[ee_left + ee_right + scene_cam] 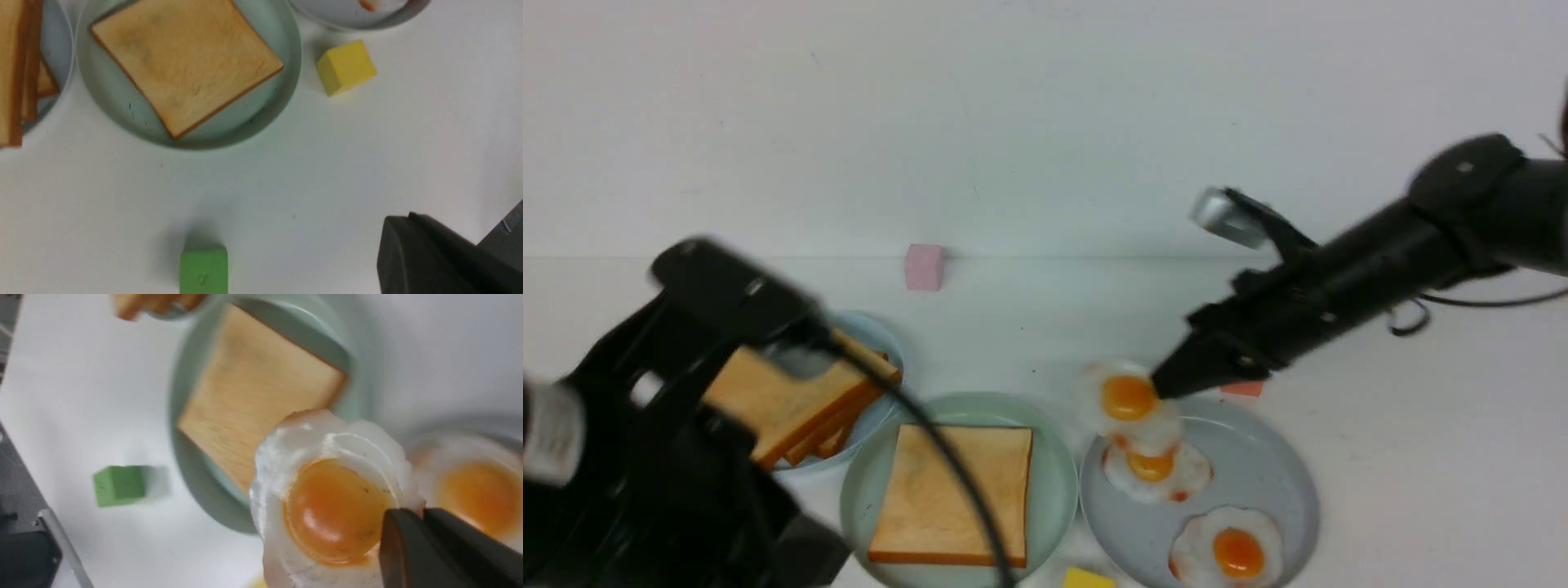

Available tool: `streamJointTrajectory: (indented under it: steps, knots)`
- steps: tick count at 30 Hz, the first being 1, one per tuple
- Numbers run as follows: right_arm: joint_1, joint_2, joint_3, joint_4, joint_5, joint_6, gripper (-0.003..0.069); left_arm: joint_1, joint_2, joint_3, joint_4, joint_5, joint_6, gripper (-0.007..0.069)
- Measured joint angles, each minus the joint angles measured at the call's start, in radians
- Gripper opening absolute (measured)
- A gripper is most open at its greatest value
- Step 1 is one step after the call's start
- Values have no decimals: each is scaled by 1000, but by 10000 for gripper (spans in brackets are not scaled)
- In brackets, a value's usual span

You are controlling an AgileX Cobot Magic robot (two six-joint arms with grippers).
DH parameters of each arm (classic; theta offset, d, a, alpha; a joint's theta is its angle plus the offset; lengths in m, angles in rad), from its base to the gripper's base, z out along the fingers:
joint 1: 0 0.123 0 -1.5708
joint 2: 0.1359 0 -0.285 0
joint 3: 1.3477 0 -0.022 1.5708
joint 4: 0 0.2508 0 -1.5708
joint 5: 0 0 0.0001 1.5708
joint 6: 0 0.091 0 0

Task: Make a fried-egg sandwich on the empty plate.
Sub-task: Use the right arm to place the fried egg on the slice of bread in the middle, then use the left arm to grab a slice of bread

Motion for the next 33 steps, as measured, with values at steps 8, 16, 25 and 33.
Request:
streamJointTrajectory:
  steps: [8,16,25,33]
  knots:
    - [230,119,-162,-58,-111,111,44,0,-155,119,57,10,-165,-13]
    - [284,260,-194,-57,-222,123,50,0,-242,128,72,36,-196,-13]
    - [284,258,-200,-45,-248,141,252,0,-244,140,106,0,-197,-13]
    - [284,68,-199,-200,-141,181,544,0,-164,184,185,-238,-349,-13]
